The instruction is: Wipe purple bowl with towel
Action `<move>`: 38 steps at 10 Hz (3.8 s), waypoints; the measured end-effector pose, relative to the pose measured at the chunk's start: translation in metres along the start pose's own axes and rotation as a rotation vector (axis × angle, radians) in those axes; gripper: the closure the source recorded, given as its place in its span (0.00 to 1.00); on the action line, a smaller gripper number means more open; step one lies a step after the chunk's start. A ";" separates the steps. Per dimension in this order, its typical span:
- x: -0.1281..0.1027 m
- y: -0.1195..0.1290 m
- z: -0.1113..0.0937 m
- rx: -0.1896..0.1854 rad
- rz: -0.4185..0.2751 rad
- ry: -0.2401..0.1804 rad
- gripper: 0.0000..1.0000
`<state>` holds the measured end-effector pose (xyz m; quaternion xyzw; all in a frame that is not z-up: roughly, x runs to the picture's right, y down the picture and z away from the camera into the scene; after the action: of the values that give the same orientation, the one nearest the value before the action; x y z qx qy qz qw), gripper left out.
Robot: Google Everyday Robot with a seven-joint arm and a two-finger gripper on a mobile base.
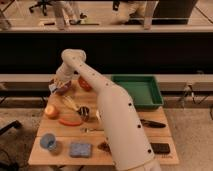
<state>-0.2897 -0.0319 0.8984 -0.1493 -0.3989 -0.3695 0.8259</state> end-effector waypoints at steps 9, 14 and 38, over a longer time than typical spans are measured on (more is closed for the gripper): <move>0.057 0.031 -0.027 0.016 0.114 0.131 0.99; 0.058 -0.026 -0.019 0.072 0.037 0.167 0.99; 0.078 0.021 -0.020 -0.035 0.113 0.197 0.99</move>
<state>-0.2312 -0.0663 0.9464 -0.1490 -0.3002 -0.3422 0.8779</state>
